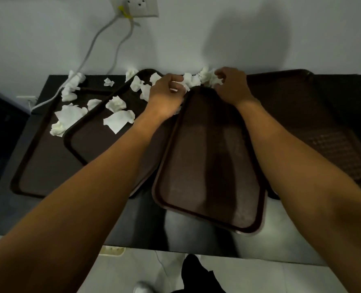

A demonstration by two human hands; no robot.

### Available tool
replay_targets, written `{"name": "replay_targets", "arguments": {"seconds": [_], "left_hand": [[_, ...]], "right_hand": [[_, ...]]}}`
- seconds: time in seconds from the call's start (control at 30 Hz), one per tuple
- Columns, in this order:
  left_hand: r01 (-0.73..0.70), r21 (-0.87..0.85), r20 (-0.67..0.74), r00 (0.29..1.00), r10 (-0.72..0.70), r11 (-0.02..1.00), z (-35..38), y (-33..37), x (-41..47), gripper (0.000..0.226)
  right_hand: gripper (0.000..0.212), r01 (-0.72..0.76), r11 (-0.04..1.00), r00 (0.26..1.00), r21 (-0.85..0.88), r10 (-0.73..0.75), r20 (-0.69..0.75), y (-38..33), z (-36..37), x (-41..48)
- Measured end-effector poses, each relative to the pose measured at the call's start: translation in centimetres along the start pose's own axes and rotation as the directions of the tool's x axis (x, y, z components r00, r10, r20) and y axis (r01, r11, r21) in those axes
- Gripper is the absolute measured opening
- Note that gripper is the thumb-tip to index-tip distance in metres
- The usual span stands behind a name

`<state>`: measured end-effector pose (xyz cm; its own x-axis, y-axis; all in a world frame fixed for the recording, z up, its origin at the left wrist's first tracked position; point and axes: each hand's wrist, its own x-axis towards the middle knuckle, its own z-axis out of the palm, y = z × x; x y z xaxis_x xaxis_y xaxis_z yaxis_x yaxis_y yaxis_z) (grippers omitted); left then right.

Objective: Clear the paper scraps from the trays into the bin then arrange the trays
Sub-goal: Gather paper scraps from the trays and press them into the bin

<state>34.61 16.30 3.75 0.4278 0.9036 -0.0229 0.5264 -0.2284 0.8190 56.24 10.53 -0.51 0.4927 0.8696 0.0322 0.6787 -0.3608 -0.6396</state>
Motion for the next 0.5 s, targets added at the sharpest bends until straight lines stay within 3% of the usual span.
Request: {"name": "replay_targets", "arguments": {"seconds": [0.23, 0.33, 0.5], "left_hand": [[0.016, -0.007, 0.028, 0.999, -0.015, 1.0, 1.9, -1.5, 1.8, 0.025], [0.019, 0.001, 0.02, 1.0, -0.019, 1.0, 2.3, -2.0, 2.2, 0.024], [0.013, -0.022, 0.011, 1.0, -0.012, 1.0, 2.7, -2.2, 2.5, 0.023]], "right_hand": [[0.033, 0.048, 0.979, 0.989, -0.196, -0.02, 0.144, 1.6, 2.2, 4.2], [0.015, 0.035, 0.993, 0.992, -0.114, -0.02, 0.124, 1.8, 2.5, 5.0], [0.018, -0.02, 1.0, 0.999, 0.015, 0.02, 0.03, 1.7, 2.5, 4.9]]}}
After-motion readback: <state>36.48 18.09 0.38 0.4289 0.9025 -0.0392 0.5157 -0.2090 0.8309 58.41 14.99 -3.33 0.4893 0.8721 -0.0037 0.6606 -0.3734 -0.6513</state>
